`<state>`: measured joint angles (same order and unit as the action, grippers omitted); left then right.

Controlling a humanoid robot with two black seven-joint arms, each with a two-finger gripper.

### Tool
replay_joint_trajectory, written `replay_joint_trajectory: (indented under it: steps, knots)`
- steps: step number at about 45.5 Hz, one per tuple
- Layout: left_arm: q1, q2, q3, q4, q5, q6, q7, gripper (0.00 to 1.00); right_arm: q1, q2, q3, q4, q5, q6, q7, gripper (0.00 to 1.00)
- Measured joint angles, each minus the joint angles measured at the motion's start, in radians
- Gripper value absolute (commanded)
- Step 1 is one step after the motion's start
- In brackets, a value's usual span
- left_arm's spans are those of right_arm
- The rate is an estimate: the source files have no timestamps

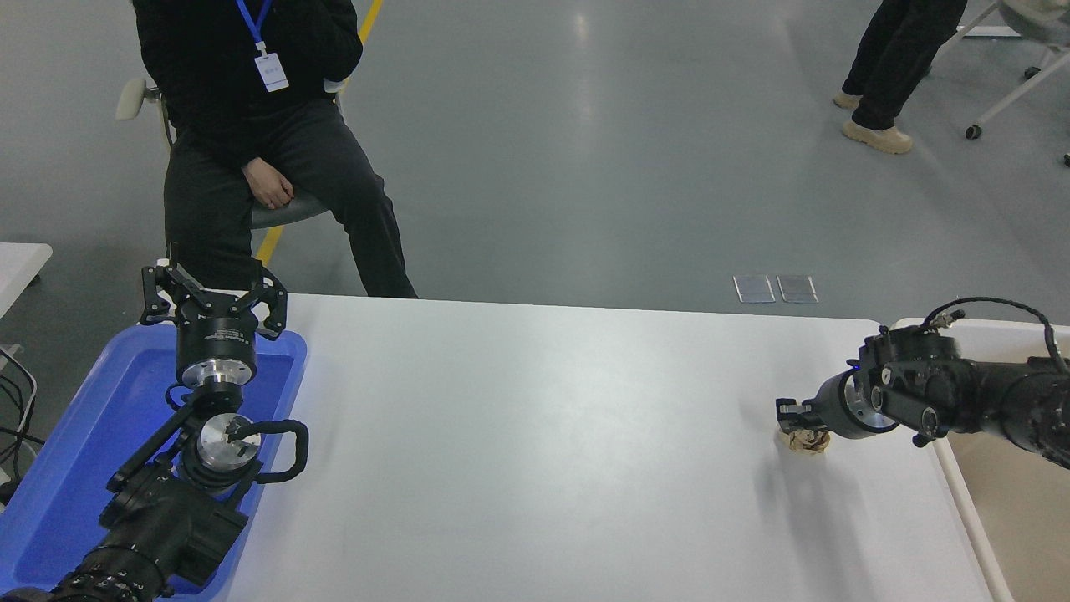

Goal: Pick up paper ball place in dustbin

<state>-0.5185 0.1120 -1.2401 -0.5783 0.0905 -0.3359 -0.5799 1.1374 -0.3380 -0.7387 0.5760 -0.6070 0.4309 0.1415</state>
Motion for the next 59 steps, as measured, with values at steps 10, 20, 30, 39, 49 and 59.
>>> replay_joint_trajectory:
  steps: [10, 20, 30, 39, 49, 59]
  knots:
    - [0.0, 0.0, 0.0, 0.0, 0.0, 0.0, 0.0, 0.99, 0.188, -0.142, -0.002, 0.191, -0.004, 0.067, 0.004, 0.0]
    - [0.0, 0.0, 0.0, 0.0, 0.0, 0.0, 0.0, 0.99, 0.459, -0.311, -0.016, 0.407, -0.05, 0.21, -0.01, 0.0]
    - [0.0, 0.0, 0.0, 0.0, 0.0, 0.0, 0.0, 0.99, 0.697, -0.424, -0.035, 0.509, -0.072, 0.302, -0.049, 0.0]
    - [0.0, 0.0, 0.0, 0.0, 0.0, 0.0, 0.0, 0.99, 0.894, -0.471, -0.103, 0.573, -0.078, 0.334, -0.066, 0.0]
    - [0.0, 0.0, 0.0, 0.0, 0.0, 0.0, 0.0, 0.99, 1.038, -0.514, -0.167, 0.615, -0.075, 0.348, -0.077, 0.0]
    - [0.0, 0.0, 0.0, 0.0, 0.0, 0.0, 0.0, 0.99, 1.086, -0.622, -0.182, 0.568, -0.067, 0.352, -0.093, 0.0]
